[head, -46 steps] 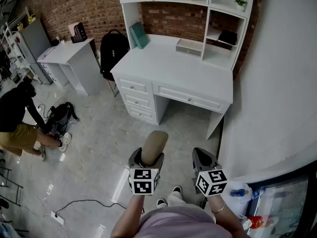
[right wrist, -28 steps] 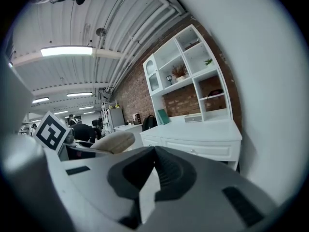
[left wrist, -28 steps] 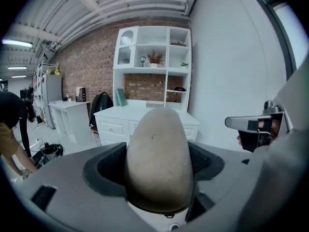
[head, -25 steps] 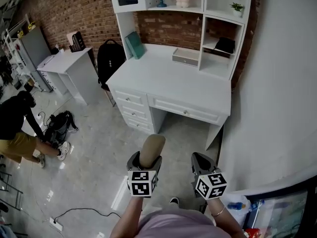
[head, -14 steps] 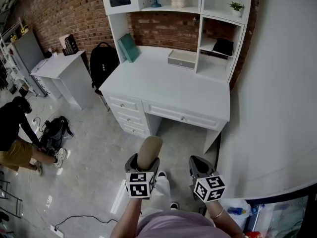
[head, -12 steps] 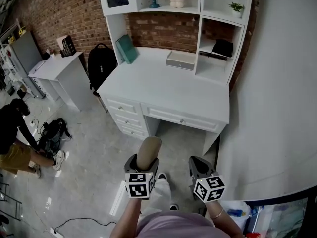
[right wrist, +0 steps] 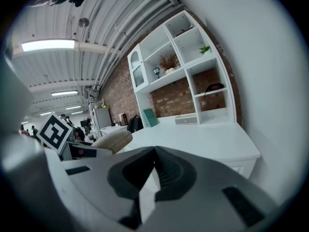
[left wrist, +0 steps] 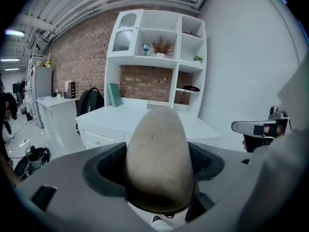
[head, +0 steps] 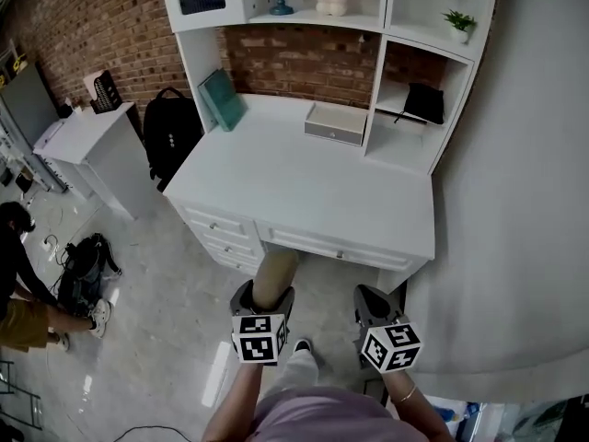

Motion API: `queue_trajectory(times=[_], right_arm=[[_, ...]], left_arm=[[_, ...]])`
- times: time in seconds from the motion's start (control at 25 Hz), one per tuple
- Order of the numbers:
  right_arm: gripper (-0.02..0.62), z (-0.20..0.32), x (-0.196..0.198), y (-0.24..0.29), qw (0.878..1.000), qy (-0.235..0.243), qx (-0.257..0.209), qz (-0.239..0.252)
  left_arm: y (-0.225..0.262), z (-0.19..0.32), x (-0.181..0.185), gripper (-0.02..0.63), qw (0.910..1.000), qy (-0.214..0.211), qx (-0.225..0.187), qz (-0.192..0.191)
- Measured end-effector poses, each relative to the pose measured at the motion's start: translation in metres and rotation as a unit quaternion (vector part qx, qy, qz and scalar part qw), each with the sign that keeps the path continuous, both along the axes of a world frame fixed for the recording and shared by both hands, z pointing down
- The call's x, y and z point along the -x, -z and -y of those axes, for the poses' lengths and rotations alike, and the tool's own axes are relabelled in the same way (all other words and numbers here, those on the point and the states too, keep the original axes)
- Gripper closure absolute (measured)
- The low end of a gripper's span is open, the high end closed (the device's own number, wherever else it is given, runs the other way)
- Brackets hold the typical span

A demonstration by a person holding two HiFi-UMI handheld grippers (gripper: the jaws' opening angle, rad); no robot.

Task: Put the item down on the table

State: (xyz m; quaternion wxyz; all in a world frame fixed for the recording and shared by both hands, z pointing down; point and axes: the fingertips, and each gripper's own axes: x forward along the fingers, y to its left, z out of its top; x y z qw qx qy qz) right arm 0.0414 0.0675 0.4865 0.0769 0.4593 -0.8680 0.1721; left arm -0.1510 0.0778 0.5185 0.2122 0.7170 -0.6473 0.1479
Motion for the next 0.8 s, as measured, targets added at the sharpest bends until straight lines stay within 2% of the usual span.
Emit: queue_trajectory(times=[0.32,0.8], right_arm=[[0.594,0.062,0.029,0.005,1.000,-0.013,-0.002,-0.003],[0.594,0.112,0.035,0.006,0.999,-0.034,-0.005,-0.003]], left_arm=[[0.002,0.069,0.024,0.224,0.9998,-0.019,-0.001,0.000],[0.005,0.134,0.031,0.224,0.9992,-0.039,-0.006,-0.001]])
